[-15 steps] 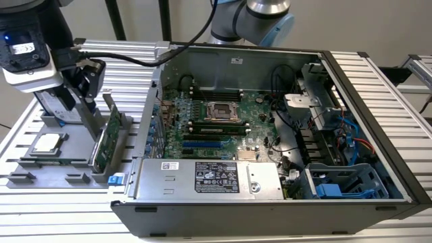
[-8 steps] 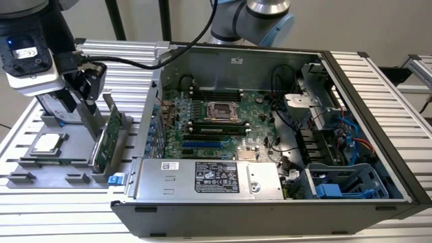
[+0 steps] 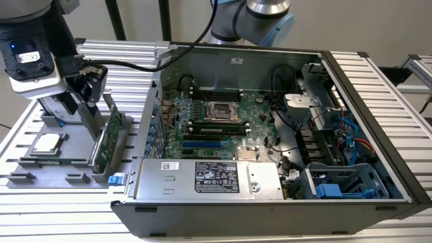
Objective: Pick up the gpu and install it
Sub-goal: 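Pick up the gpu and move the gpu toward the slot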
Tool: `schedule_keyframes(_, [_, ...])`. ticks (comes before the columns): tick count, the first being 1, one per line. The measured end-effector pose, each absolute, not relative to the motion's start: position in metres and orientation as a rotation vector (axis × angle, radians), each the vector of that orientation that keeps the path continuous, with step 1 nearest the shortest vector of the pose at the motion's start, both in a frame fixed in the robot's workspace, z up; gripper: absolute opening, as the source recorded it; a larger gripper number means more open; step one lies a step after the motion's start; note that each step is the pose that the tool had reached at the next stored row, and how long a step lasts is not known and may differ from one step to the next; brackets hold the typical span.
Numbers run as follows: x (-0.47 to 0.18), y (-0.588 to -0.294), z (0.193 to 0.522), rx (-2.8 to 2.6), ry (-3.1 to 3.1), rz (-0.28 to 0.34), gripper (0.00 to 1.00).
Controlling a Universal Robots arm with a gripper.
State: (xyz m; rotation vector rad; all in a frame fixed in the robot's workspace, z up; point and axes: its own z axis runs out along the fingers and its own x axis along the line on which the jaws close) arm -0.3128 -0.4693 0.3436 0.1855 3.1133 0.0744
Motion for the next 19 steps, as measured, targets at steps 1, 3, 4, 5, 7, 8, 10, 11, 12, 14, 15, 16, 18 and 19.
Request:
schedule_keyframes(1, [-0.3128, -0.4693, 0.3431, 0.186, 3.113, 0.074, 1.00])
schedule_keyframes(3, [-0.3128, -0.4693, 0.3418, 0.186, 3.113, 0.074, 1.00])
schedule_keyframes(4, [-0.3128, -0.4693, 0.3411, 0.186, 3.113, 0.074, 1.00])
schedule_keyframes(5, [-0.3128, -0.4693, 0.3405, 0.186, 3.113, 0.074, 1.00])
schedule_keyframes(7, [-0.3128, -0.4693, 0.3392, 0.186, 3.113, 0.074, 1.00])
schedule_keyframes(8, [-0.3128, -0.4693, 0.3386, 0.186, 3.113, 0.074, 1.00])
schedule_keyframes(10, [-0.3128, -0.4693, 0.3375, 0.186, 3.113, 0.074, 1.00])
schedule_keyframes(11, [-0.3128, -0.4693, 0.3370, 0.186, 3.113, 0.074, 1.00])
schedule_keyframes(12, [-0.3127, -0.4693, 0.3365, 0.186, 3.113, 0.074, 1.00])
schedule_keyframes(14, [-0.3128, -0.4693, 0.3363, 0.186, 3.113, 0.074, 1.00])
schedule_keyframes(15, [-0.3128, -0.4693, 0.3362, 0.186, 3.113, 0.074, 1.00])
schedule_keyframes(16, [-0.3128, -0.4693, 0.3361, 0.186, 3.113, 0.074, 1.00])
schedule_keyframes(18, [-0.3128, -0.4693, 0.3361, 0.186, 3.113, 0.074, 1.00])
schedule_keyframes(19, [-0.3128, -0.4693, 0.3359, 0.186, 3.113, 0.074, 1.00])
